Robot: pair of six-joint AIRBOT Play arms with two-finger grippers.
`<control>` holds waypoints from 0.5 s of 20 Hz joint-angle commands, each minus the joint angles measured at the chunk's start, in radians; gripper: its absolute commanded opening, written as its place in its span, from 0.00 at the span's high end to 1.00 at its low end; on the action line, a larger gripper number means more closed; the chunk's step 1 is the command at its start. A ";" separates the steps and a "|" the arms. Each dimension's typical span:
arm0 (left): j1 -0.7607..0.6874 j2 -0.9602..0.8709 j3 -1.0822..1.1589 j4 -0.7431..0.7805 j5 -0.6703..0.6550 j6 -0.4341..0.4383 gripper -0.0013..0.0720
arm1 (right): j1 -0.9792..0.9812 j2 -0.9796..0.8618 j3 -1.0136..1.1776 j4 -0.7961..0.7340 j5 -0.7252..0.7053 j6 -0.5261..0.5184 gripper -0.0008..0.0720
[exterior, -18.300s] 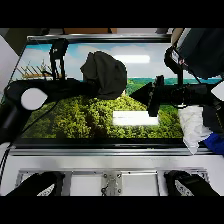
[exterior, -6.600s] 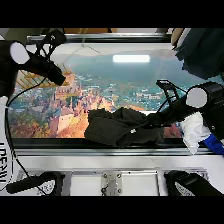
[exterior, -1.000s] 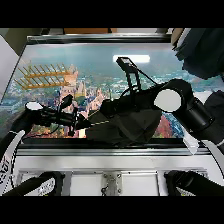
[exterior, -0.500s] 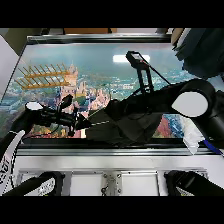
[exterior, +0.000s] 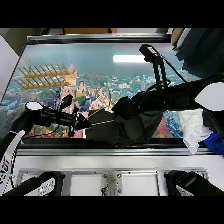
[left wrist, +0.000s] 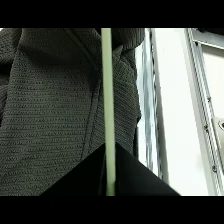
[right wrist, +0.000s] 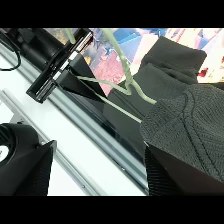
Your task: Fold the clothes and pants, and hang the long-sleeved shirts on hangers.
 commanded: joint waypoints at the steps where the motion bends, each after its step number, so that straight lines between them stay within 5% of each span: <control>1: 0.000 0.000 0.000 0.001 0.000 0.001 0.96 | -0.012 0.007 0.001 0.029 0.000 -0.077 0.15; 7: 0.000 0.000 0.000 0.001 0.000 0.001 0.96 | 0.072 -0.072 0.000 0.130 -0.053 -0.115 0.15; 10: 0.000 0.000 0.000 0.000 0.000 0.001 0.96 | 0.165 -0.131 0.001 0.246 -0.140 -0.230 0.15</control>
